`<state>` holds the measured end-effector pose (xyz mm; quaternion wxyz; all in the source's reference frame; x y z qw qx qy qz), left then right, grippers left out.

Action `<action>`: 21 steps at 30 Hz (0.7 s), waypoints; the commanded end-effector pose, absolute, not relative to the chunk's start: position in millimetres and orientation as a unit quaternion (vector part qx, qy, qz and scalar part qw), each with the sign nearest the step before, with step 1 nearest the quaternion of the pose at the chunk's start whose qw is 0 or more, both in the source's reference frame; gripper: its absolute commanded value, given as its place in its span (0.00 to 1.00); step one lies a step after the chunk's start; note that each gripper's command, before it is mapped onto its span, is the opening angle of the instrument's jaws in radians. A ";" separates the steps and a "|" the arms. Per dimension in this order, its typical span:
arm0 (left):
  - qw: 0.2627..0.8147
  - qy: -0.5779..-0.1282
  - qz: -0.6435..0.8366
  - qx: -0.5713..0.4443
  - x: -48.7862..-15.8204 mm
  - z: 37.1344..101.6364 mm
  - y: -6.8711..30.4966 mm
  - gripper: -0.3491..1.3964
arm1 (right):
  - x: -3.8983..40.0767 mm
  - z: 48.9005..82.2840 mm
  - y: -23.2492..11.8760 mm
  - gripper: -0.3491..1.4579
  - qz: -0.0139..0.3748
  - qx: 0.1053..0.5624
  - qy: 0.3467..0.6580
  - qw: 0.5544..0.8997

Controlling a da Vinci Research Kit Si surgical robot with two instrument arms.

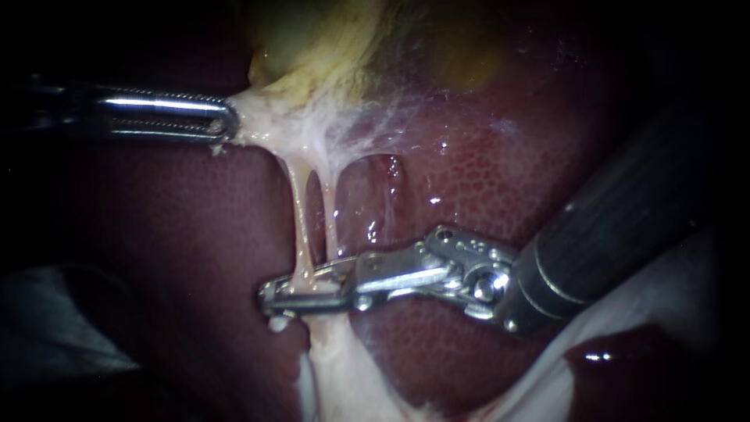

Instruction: Going back second clip left tube

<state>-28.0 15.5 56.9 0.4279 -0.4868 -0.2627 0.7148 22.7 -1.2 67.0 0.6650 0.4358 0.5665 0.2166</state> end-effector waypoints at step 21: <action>0.428 -0.263 0.715 -0.487 -27.9 56.9 15.3 0.00 | 22.4 69.0 -0.4 0.47 0.221 0.284 0.552 0.753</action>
